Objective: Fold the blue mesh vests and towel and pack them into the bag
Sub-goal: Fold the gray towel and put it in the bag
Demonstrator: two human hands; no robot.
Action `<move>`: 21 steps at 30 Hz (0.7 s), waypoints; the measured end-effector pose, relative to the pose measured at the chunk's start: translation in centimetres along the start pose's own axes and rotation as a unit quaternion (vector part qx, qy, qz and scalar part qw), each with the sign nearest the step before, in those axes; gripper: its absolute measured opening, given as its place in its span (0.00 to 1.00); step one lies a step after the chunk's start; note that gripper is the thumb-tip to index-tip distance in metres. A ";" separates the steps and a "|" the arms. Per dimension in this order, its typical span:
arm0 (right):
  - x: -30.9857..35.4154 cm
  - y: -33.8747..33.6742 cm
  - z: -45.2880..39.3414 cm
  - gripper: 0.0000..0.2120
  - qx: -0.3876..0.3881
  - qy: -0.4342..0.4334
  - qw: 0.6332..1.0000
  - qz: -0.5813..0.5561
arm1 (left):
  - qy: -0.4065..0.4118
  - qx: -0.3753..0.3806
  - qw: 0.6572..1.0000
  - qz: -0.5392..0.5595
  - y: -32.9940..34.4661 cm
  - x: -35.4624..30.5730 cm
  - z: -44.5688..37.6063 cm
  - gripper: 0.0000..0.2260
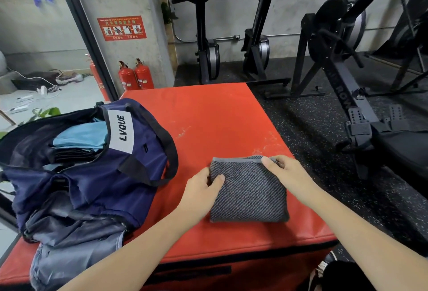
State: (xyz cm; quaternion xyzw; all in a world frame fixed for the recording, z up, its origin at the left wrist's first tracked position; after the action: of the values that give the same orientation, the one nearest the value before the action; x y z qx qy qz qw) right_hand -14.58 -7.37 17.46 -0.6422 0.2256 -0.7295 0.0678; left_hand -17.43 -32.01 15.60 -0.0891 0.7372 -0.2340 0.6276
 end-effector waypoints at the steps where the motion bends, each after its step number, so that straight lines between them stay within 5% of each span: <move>1: 0.0 0.0 -0.5 0.15 0.024 0.030 0.998 -0.043 | 0.000 -0.017 1.000 -0.026 0.1 -0.2 -0.5 0.07; 4: 0.1 -0.2 -1.9 0.16 0.094 0.069 0.988 -0.099 | 0.005 -0.040 0.998 -0.041 0.7 -1.0 -1.7 0.14; 8: 0.0 -0.6 -4.0 0.09 0.047 0.044 0.995 -0.083 | -0.054 -0.015 0.998 0.022 1.5 -0.8 -3.7 0.15; 14: -1.2 1.4 -6.6 0.09 0.036 0.024 0.984 0.172 | -0.183 0.113 0.958 0.190 2.7 1.8 -4.9 0.10; 21: -1.6 2.3 -7.4 0.13 0.020 0.042 0.975 0.219 | -0.117 0.042 0.991 0.044 2.7 2.2 -4.7 0.03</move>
State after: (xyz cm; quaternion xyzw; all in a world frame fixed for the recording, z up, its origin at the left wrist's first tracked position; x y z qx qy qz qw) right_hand -21.92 -6.99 14.49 -0.5444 0.3487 -0.7275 0.2298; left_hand -21.99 -29.52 12.92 -0.0573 0.6512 -0.2249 0.7226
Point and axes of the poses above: each hand's wrist, its own z-axis away from the middle knuckle, its own y-axis out of the palm, x = y × z, the point moved 2 cm from there along -z, towards the middle knuckle, and after that the axes turned 2 degrees about y, right-handed, at the moved point
